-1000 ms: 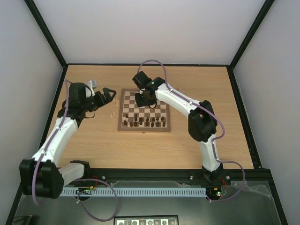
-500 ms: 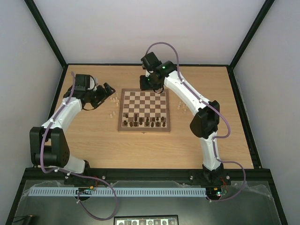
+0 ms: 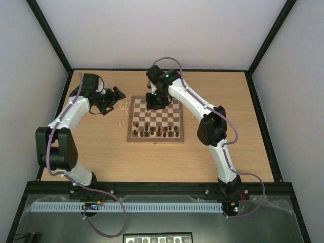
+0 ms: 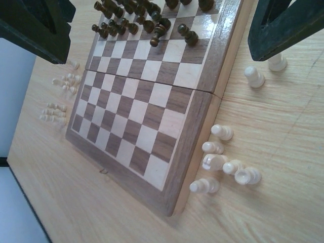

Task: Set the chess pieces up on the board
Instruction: Pick up the chess piece from the chessboard.

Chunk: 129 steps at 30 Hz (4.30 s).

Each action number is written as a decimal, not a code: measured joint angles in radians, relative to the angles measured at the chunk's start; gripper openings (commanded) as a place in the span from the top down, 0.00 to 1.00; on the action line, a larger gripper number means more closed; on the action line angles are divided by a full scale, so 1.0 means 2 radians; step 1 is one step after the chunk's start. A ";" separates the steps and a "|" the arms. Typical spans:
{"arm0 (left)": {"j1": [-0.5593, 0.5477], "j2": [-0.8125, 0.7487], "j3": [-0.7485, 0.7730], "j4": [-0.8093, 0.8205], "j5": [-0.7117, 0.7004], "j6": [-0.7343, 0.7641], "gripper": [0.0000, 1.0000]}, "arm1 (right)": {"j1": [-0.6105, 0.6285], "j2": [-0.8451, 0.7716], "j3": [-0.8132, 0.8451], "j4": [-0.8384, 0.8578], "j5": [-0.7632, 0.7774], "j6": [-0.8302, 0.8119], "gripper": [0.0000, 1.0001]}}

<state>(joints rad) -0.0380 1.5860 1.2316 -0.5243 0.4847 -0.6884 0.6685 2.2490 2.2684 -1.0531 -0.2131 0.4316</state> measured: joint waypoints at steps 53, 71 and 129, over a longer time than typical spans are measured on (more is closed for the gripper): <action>0.027 0.020 -0.023 -0.017 0.064 0.039 0.01 | 0.027 0.095 0.038 -0.026 0.030 0.088 0.65; 0.034 0.020 -0.043 -0.007 0.074 0.047 0.01 | 0.047 0.102 0.021 -0.009 0.033 0.092 0.69; 0.036 0.020 -0.044 -0.003 0.081 0.051 0.01 | 0.035 0.122 0.027 0.054 0.103 0.091 0.93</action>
<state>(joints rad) 0.0341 1.6264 1.1435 -0.5312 0.6464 -0.5854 0.7387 2.4931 2.3219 -0.9447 -0.0074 0.6132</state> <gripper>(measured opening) 0.992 0.102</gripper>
